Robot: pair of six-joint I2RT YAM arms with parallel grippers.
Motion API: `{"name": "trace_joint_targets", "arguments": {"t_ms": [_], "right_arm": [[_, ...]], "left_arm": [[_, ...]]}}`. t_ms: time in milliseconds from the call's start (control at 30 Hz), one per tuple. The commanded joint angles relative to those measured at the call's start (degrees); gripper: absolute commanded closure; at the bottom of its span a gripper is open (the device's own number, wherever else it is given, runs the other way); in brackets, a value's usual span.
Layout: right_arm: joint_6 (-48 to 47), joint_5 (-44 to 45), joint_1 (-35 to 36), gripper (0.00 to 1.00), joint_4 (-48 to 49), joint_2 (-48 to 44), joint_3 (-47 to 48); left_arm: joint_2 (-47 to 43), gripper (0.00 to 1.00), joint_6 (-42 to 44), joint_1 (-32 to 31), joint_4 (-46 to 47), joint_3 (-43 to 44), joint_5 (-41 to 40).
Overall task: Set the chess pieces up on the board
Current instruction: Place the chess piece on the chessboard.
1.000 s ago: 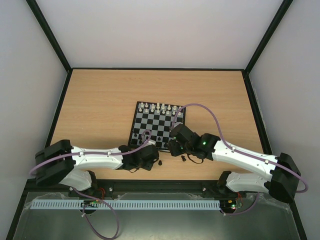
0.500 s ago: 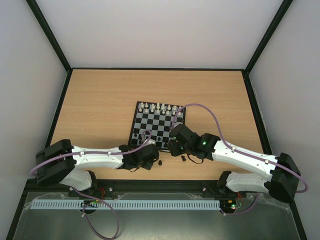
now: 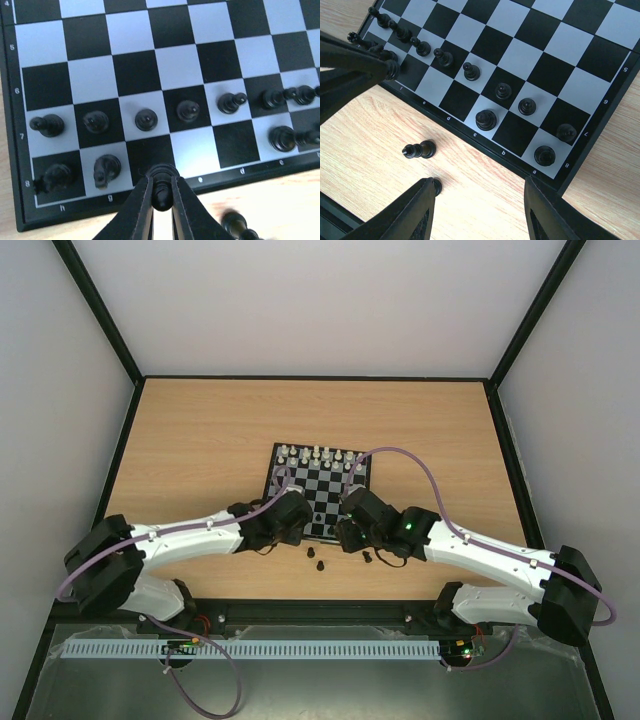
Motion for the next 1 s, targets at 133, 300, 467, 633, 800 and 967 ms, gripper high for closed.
{"name": "trace_joint_targets", "arguments": {"t_ms": [133, 300, 467, 633, 800, 967], "right_arm": [[-0.3, -0.4, -0.2, 0.51, -1.8, -0.7, -0.8], [-0.4, -0.4, -0.2, 0.51, -1.6, -0.1, -0.8], [-0.5, -0.3, -0.2, 0.51, -1.6, 0.2, -0.8], [-0.6, -0.5, -0.2, 0.51, -1.5, 0.4, -0.8], [-0.6, -0.4, -0.2, 0.51, -1.5, 0.4, -0.8], [-0.6, -0.5, -0.1, 0.51, -1.4, 0.6, -0.8]], "left_arm": [[3.9, 0.92, 3.5, 2.1, 0.8, 1.7, 0.0], [5.0, 0.90, 4.0, 3.1, 2.6, 1.3, 0.9], [5.9, 0.90, 4.5, 3.9, 3.6, 1.1, 1.4], [6.9, 0.89, 4.8, 4.1, 3.8, 1.1, 1.7], [7.0, 0.88, 4.8, 4.1, 3.7, 1.0, 1.9], [7.5, 0.83, 4.9, 4.2, 3.7, 1.0, 1.9]]}}
